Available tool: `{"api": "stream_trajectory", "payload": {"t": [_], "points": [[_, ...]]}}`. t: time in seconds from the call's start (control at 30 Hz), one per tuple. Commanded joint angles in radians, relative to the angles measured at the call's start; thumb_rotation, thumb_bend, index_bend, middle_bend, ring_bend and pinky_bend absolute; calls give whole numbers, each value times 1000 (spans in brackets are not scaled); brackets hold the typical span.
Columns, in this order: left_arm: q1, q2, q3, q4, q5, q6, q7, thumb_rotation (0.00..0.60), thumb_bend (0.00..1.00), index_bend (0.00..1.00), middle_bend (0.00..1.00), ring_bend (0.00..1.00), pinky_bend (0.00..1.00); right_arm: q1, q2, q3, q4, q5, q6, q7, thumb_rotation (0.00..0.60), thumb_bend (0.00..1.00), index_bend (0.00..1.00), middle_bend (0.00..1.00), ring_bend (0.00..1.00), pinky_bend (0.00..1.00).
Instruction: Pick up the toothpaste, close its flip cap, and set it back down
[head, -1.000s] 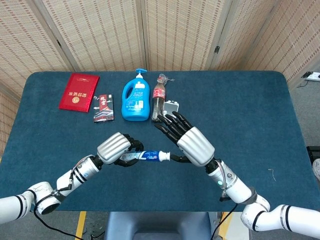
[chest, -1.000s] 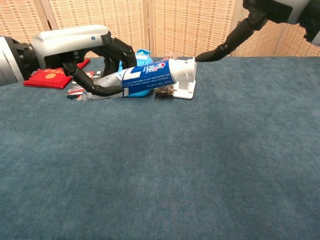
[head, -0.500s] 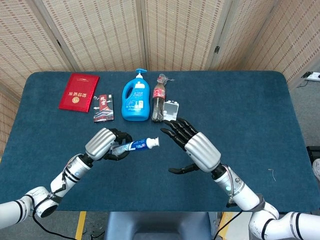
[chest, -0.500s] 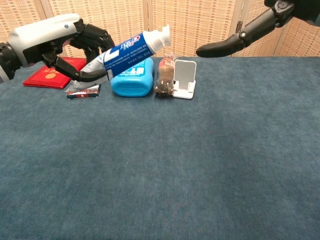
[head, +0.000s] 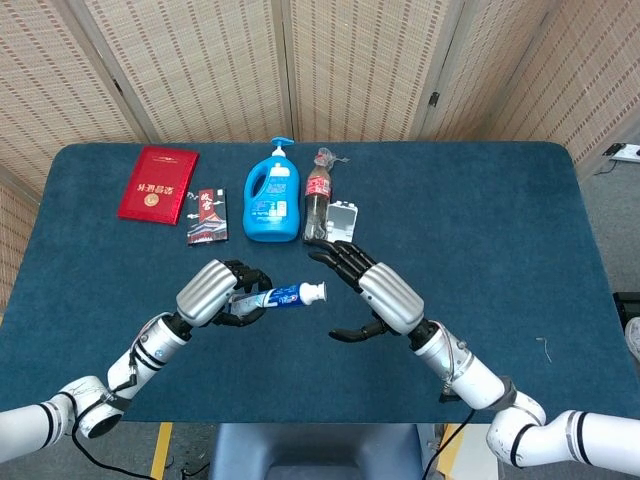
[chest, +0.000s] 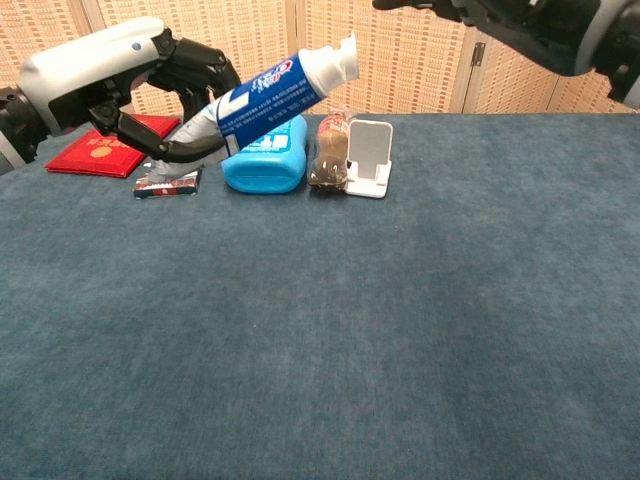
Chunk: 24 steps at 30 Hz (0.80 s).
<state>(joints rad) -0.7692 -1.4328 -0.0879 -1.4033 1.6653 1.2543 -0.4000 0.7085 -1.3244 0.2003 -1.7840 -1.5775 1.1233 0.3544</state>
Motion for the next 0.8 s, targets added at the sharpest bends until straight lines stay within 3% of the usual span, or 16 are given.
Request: {"api": "stream_trajectory", "payload": {"t": [0.03, 0.8], "points": [[-4, -1, -3, -4, -6, -9, 5, 600, 620, 740, 839, 773, 564, 20, -22, 9, 17, 13, -19, 26, 83, 0, 0, 0, 0, 0], [-22, -14, -38, -52, -34, -27, 9, 600, 621, 741, 840, 773, 564, 108, -115, 65, 79, 74, -61, 36, 76, 0, 0, 0, 0, 0]]}}
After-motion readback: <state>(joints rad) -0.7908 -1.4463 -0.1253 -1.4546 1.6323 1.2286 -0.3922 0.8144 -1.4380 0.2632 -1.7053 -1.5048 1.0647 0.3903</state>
